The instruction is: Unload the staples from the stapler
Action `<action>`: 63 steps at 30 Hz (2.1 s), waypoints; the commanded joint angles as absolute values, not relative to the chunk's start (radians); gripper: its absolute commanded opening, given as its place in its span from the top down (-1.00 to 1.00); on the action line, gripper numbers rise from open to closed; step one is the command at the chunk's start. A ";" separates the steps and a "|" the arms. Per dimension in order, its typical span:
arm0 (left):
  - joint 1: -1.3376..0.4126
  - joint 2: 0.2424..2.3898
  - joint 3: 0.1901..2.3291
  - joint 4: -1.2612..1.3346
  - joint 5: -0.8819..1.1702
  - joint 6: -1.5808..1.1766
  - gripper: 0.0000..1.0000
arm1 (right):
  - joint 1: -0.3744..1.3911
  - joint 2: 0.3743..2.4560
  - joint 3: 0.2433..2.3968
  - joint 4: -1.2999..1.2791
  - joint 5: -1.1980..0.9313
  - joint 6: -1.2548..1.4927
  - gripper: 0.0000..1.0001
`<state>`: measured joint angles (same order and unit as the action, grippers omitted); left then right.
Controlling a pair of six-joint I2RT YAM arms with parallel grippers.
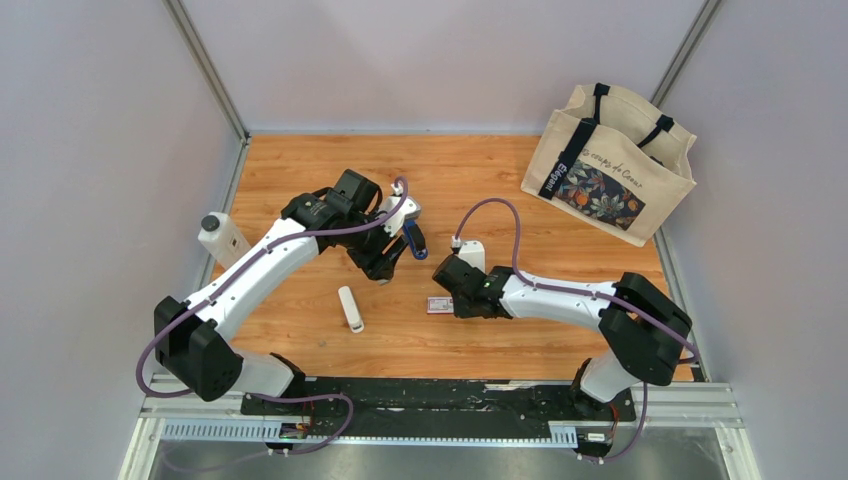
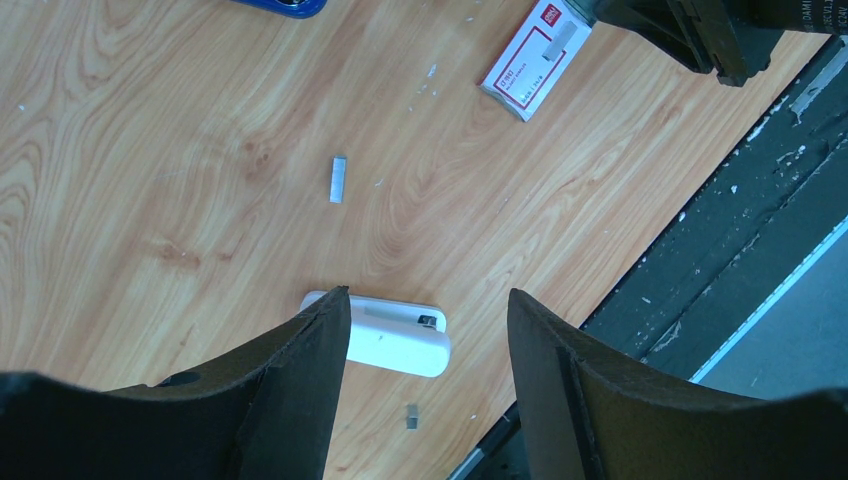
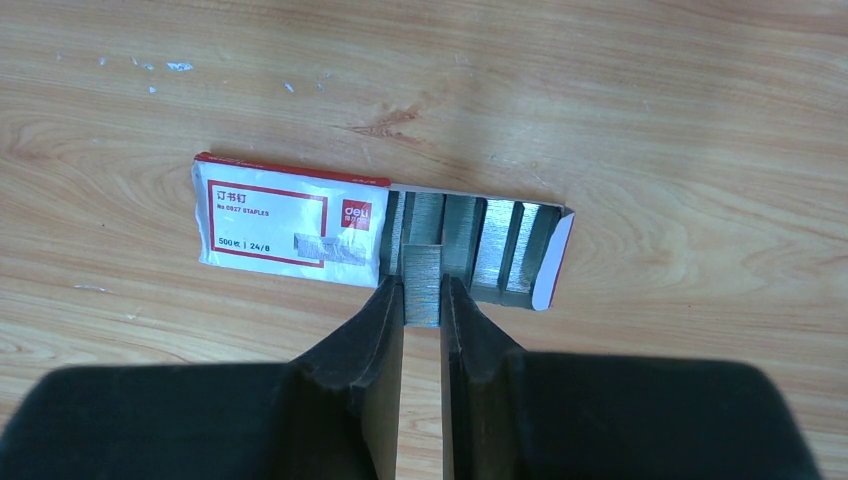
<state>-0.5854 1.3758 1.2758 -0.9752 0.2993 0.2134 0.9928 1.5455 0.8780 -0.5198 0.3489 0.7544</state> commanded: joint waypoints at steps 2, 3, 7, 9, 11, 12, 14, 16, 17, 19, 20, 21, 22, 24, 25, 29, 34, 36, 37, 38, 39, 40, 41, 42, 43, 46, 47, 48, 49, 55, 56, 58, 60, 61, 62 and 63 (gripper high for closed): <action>-0.581 1.347 1.275 -0.954 0.296 0.221 -0.34 | 0.999 1.551 0.911 -0.511 0.359 0.749 0.70; -0.581 1.344 1.275 -0.954 0.296 0.222 -0.34 | 0.999 1.554 0.911 -0.511 0.356 0.749 0.69; -0.581 1.339 1.272 -0.954 0.295 0.222 -0.34 | 0.999 1.559 0.913 -0.514 0.354 0.749 0.69; -0.581 1.335 1.272 -0.954 0.295 0.221 -0.34 | 0.999 1.560 0.913 -0.512 0.354 0.749 0.67; -0.581 1.333 1.270 -0.954 0.295 0.221 -0.34 | 0.997 1.562 0.914 -0.511 0.353 0.747 0.64; -0.581 1.332 1.270 -0.954 0.296 0.221 -0.34 | 0.999 1.562 0.914 -0.514 0.356 0.746 0.64; -0.581 1.332 1.270 -0.954 0.299 0.221 -0.34 | 0.999 1.563 0.916 -0.515 0.356 0.746 0.63; -0.581 1.330 1.269 -0.953 0.298 0.219 -0.34 | 0.999 1.566 0.916 -0.514 0.356 0.747 0.63; -0.581 1.330 1.267 -0.953 0.298 0.219 -0.34 | 0.999 1.568 0.919 -0.514 0.356 0.744 0.63; -0.581 1.327 1.266 -0.951 0.299 0.221 -0.34 | 0.999 1.569 0.919 -0.517 0.356 0.742 0.63; -0.581 1.327 1.267 -0.951 0.298 0.221 -0.34 | 0.997 1.571 0.920 -0.517 0.356 0.742 0.61; -0.581 1.325 1.267 -0.951 0.301 0.219 -0.34 | 0.999 1.571 0.922 -0.517 0.356 0.742 0.59; -0.581 1.327 1.267 -0.951 0.301 0.221 -0.34 | 0.999 1.571 0.922 -0.518 0.357 0.742 0.56; -0.581 1.325 1.267 -0.950 0.302 0.221 -0.34 | 0.999 1.571 0.920 -0.517 0.356 0.742 0.43; -0.581 1.327 1.269 -0.951 0.302 0.221 -0.34 | 0.999 1.571 0.920 -0.518 0.356 0.744 0.36; -0.581 1.322 1.264 -0.951 0.302 0.221 -0.34 | 0.999 1.569 0.920 -0.517 0.356 0.744 0.19; -0.581 1.322 1.262 -0.951 0.304 0.221 -0.34 | 0.999 1.537 0.910 -0.514 0.368 0.745 0.20; -0.581 1.322 1.262 -0.951 0.305 0.222 -0.34 | 1.000 1.513 0.896 -0.506 0.377 0.744 0.21; -0.581 1.322 1.262 -0.951 0.305 0.221 -0.34 | 1.002 1.479 0.887 -0.491 0.379 0.745 0.24; -0.581 1.324 1.262 -0.951 0.305 0.221 -0.34 | 1.002 1.462 0.859 -0.479 0.377 0.750 0.28; -0.581 1.324 1.262 -0.951 0.304 0.221 -0.34 | 1.002 1.442 0.844 -0.466 0.365 0.756 0.31; -0.581 1.324 1.264 -0.953 0.305 0.222 -0.34 | 1.003 1.428 0.832 -0.447 0.361 0.761 0.34; -0.581 1.324 1.266 -0.953 0.305 0.222 -0.34 | 1.003 1.399 0.803 -0.437 0.356 0.765 0.44; -0.581 1.324 1.266 -0.953 0.302 0.224 -0.34 | 1.008 1.388 0.793 -0.433 0.356 0.773 0.49; -0.581 1.324 1.266 -0.953 0.304 0.224 -0.34 | 1.011 1.378 0.781 -0.427 0.357 0.776 0.53; -0.581 1.325 1.267 -0.953 0.304 0.222 -0.34 | 1.012 1.350 0.755 -0.414 0.354 0.778 0.72; -0.581 1.327 1.267 -0.953 0.304 0.221 -0.34 | 1.012 1.348 0.753 -0.414 0.353 0.776 0.80; -0.581 1.327 1.267 -0.953 0.304 0.222 -0.34 | 1.012 1.354 0.755 -0.413 0.345 0.773 0.83; -0.581 1.327 1.269 -0.954 0.304 0.222 -0.34 | 1.014 1.361 0.758 -0.414 0.342 0.767 0.85; -0.580 1.328 1.272 -0.956 0.299 0.222 -0.34 | 1.011 1.423 0.801 -0.428 0.318 0.741 0.94; -0.581 1.328 1.272 -0.956 0.298 0.224 -0.34 | 1.012 1.428 0.804 -0.428 0.314 0.736 0.95; -0.581 1.330 1.272 -0.956 0.295 0.224 -0.34 | 1.012 1.436 0.808 -0.430 0.307 0.732 0.96; -0.581 1.331 1.272 -0.956 0.293 0.227 -0.34 | 1.012 1.436 0.810 -0.430 0.304 0.729 0.98; -0.581 1.331 1.272 -0.956 0.293 0.227 -0.34 | 1.011 1.434 0.810 -0.428 0.304 0.727 0.98; -0.581 1.331 1.272 -0.956 0.293 0.229 -0.34 | 1.012 1.436 0.808 -0.428 0.304 0.727 0.98; -0.581 1.333 1.272 -0.956 0.291 0.227 -0.34 | 1.012 1.434 0.808 -0.426 0.298 0.726 0.98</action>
